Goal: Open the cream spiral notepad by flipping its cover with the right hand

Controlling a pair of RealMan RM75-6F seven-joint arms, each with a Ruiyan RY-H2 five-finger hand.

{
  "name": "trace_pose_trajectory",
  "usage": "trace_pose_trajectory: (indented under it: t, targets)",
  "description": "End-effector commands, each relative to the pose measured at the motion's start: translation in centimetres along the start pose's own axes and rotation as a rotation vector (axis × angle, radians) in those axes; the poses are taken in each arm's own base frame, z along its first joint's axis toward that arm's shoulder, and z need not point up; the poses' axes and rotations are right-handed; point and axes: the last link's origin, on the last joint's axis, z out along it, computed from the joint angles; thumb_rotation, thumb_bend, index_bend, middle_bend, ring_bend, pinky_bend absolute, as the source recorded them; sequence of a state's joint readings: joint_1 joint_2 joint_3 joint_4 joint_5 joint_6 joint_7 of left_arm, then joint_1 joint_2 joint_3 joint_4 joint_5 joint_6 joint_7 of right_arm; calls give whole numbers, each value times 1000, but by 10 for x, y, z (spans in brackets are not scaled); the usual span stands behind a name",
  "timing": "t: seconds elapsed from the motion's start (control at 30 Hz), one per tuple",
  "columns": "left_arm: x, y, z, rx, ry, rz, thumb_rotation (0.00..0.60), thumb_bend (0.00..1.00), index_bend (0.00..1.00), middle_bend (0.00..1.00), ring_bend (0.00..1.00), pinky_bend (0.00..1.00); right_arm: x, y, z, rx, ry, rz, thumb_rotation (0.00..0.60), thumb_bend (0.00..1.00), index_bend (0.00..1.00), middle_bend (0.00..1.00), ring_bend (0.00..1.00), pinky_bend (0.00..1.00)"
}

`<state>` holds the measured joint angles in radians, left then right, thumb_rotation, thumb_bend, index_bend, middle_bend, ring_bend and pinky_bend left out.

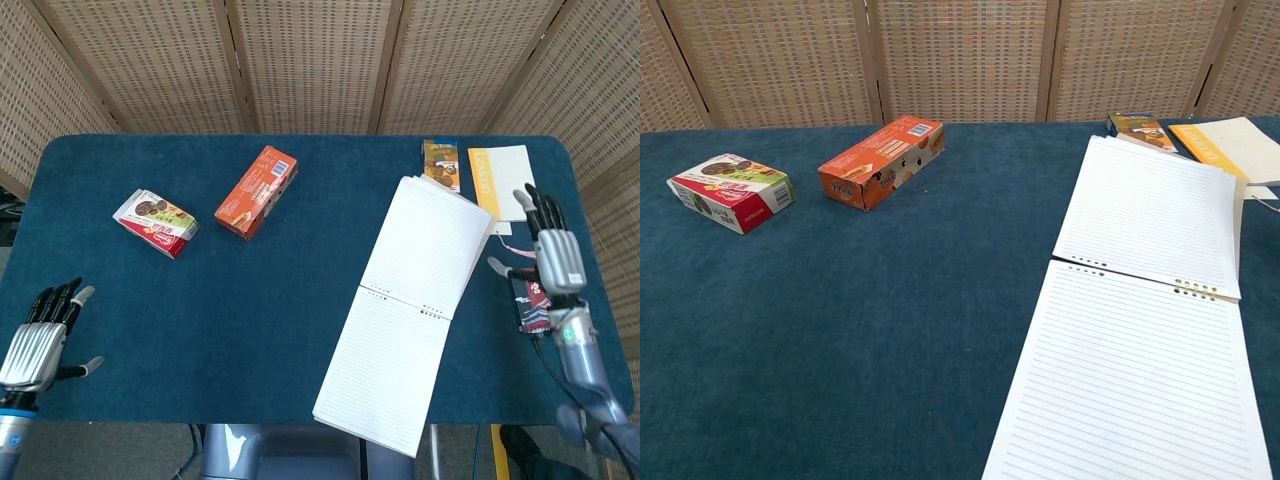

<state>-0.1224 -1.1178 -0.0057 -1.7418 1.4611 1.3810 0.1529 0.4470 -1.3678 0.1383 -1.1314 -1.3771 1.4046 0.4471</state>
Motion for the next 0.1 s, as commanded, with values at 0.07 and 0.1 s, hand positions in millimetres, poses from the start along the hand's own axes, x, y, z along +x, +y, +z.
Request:
trace_pose_trajectory:
  t: [0.07,0.1]
  targets:
    - [0,1,-2,-20,2,4,600,0,0,0,0,0,17,-3,-85,21,-43,-71,600,0,0,0,0,0]
    - [-1,1,-2,-25,1,6,600,0,0,0,0,0,17,-3,-90,19,-46,-74,600,0,0,0,0,0]
